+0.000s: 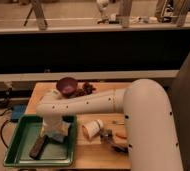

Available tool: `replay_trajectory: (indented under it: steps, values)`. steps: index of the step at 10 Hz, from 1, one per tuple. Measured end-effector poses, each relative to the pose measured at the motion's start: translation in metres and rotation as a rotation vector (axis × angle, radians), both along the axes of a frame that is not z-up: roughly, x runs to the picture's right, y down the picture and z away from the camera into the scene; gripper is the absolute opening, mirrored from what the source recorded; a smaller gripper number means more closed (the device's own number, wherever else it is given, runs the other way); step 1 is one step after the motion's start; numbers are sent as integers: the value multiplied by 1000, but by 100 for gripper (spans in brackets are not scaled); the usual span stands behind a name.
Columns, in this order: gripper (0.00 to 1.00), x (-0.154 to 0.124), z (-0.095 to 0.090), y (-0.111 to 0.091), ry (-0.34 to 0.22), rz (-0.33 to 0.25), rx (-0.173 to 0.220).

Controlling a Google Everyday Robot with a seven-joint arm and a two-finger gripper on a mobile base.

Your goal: Wipe table surface with eraser

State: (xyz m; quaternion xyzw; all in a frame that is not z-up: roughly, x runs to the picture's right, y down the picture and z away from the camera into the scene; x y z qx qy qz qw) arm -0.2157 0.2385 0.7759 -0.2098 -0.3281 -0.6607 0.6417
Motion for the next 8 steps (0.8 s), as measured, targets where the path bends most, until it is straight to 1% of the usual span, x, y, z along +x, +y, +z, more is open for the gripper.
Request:
replay_trajectory:
  steps: [3,5,7,8]
  values:
    - [80,-13,-4,-7,-13,-4,-3]
    - [80,-28,-4,-7,-31,-6,-21]
    - [80,-49,-5,-4,-57,-14,-44]
    - [80,-55,-5,-1,-62,-22,-50]
